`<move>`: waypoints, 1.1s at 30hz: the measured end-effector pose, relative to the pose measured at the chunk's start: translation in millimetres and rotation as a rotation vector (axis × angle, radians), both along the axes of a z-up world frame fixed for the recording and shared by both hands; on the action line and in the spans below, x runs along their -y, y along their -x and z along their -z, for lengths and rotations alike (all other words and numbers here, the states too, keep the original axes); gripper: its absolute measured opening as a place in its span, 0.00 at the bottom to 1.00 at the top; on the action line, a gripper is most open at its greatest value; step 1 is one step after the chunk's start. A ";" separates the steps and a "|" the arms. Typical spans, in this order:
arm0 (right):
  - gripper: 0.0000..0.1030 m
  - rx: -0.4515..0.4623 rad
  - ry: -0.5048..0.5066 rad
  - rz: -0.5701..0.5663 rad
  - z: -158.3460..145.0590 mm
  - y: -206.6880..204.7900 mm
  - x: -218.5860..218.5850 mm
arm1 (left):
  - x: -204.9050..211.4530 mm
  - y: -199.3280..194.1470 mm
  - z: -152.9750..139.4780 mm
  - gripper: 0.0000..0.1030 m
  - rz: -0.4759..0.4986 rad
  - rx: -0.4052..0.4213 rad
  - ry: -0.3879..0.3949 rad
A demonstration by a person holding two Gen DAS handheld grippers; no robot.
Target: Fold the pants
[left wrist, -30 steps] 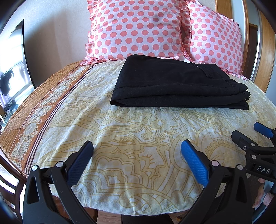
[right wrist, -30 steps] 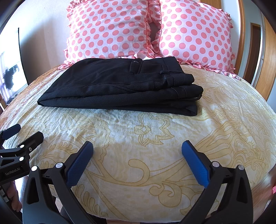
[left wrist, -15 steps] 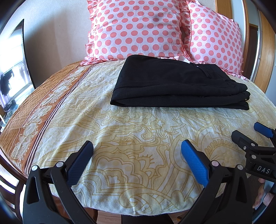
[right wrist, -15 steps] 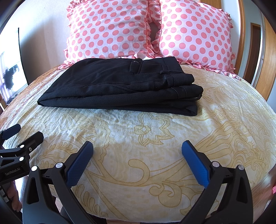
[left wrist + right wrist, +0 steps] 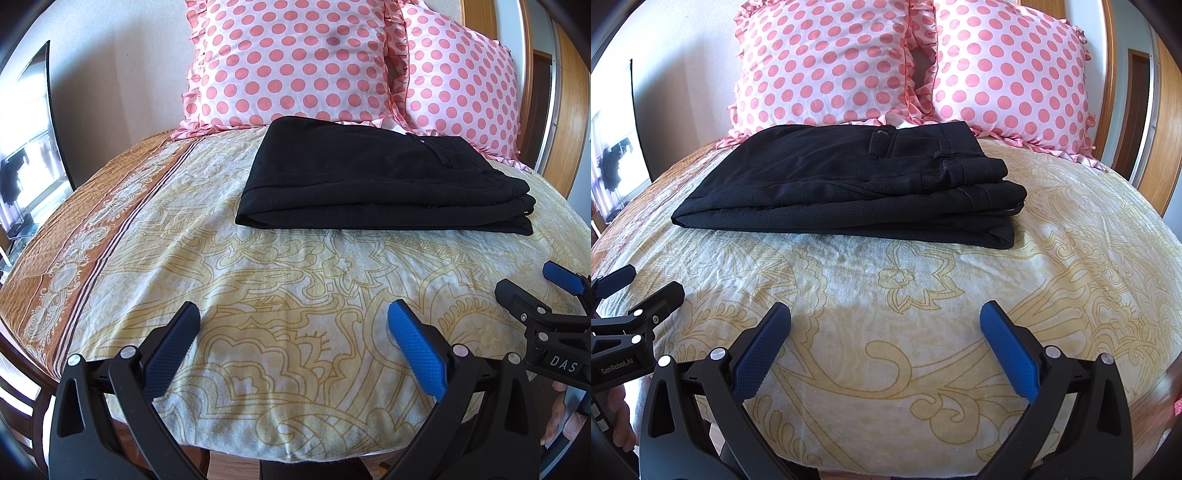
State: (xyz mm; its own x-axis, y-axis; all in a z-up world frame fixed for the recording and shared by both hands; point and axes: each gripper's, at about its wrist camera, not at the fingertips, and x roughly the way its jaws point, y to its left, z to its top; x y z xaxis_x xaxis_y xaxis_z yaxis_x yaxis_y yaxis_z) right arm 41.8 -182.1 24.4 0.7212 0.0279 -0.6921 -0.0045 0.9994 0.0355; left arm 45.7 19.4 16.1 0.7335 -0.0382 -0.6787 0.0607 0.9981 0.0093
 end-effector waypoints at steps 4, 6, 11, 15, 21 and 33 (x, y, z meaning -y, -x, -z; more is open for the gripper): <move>0.99 0.000 0.001 -0.003 0.0 -0.9 -1.1 | 0.7 0.3 -0.8 0.98 0.000 0.003 0.000; 0.99 0.000 0.000 -0.003 -0.1 -1.2 -1.1 | 0.5 0.3 -0.7 0.98 0.000 0.001 0.001; 0.99 0.000 0.000 -0.001 0.3 -0.5 -1.2 | -0.8 -1.5 -0.8 0.98 0.002 -0.009 0.000; 0.99 0.000 0.001 -0.001 0.4 -0.5 -1.1 | -1.4 -3.3 -1.1 0.98 0.004 -0.016 0.000; 0.99 0.001 0.001 0.001 0.4 -0.5 -1.8 | -0.7 -5.0 -0.8 0.98 0.010 -0.031 0.001; 0.99 0.001 0.001 0.002 0.3 -0.9 -2.3 | -0.8 -4.7 -1.2 0.98 0.012 -0.026 0.000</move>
State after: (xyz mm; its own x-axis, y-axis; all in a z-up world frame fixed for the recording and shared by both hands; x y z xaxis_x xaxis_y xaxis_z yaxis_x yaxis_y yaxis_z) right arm 42.7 -179.8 24.1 0.7220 0.0257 -0.6915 -0.0021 0.9994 0.0349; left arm 50.4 20.2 17.3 0.7148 -0.0471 -0.6978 0.0731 0.9973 0.0075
